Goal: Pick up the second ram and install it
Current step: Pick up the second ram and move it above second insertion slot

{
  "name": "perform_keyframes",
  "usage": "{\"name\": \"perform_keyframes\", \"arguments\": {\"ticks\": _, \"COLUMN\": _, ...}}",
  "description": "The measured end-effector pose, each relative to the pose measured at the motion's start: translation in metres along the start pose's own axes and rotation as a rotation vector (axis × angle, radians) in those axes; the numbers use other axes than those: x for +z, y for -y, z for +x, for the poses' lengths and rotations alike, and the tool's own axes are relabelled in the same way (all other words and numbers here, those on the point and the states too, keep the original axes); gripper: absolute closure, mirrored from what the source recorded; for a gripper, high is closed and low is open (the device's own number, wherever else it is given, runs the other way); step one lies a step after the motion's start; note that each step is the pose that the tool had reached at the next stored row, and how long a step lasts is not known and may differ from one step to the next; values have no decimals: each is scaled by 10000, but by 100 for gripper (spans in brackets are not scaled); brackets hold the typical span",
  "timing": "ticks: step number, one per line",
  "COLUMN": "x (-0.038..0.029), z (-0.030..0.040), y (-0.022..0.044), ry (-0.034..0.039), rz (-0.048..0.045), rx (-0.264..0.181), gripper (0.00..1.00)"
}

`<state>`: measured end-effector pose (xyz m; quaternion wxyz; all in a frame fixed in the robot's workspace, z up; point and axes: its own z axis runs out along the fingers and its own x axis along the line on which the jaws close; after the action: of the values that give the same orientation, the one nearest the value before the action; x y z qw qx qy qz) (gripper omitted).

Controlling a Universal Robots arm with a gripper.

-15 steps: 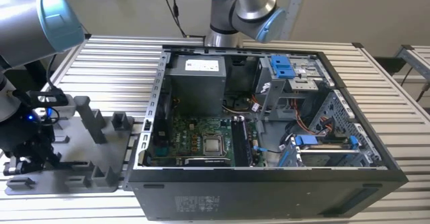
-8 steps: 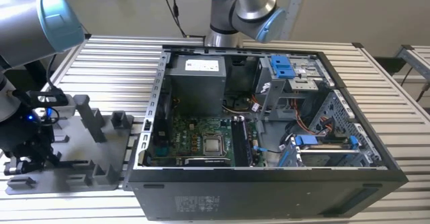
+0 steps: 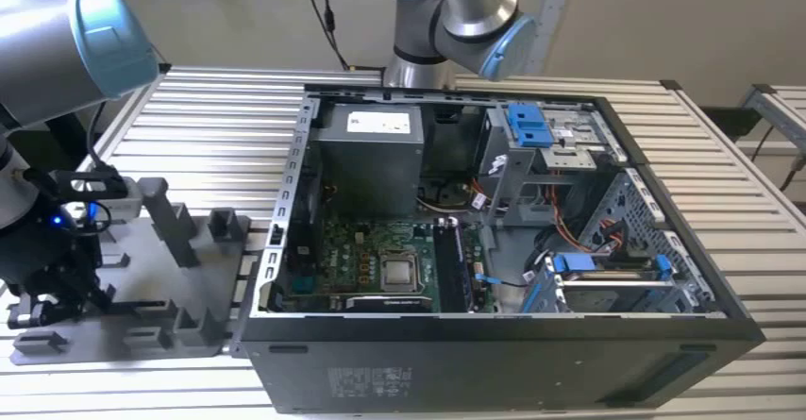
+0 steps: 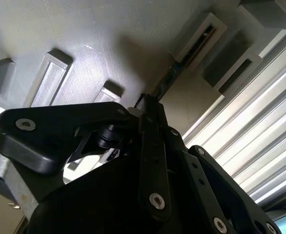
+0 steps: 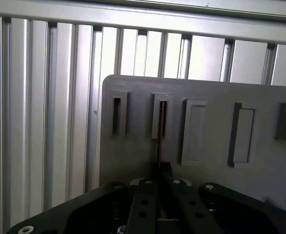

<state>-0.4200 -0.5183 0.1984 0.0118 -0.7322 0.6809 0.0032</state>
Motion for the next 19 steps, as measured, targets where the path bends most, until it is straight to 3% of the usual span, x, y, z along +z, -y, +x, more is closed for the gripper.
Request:
{"name": "perform_keyframes", "arguments": {"ticks": 13, "x": -1, "z": 1, "y": 0, "ry": 2, "rz": 2, "rx": 0, "gripper": 86}}
{"name": "perform_keyframes", "arguments": {"ticks": 19, "x": -76, "z": 0, "y": 1, "ry": -7, "rz": -1, "rx": -1, "gripper": 86}}
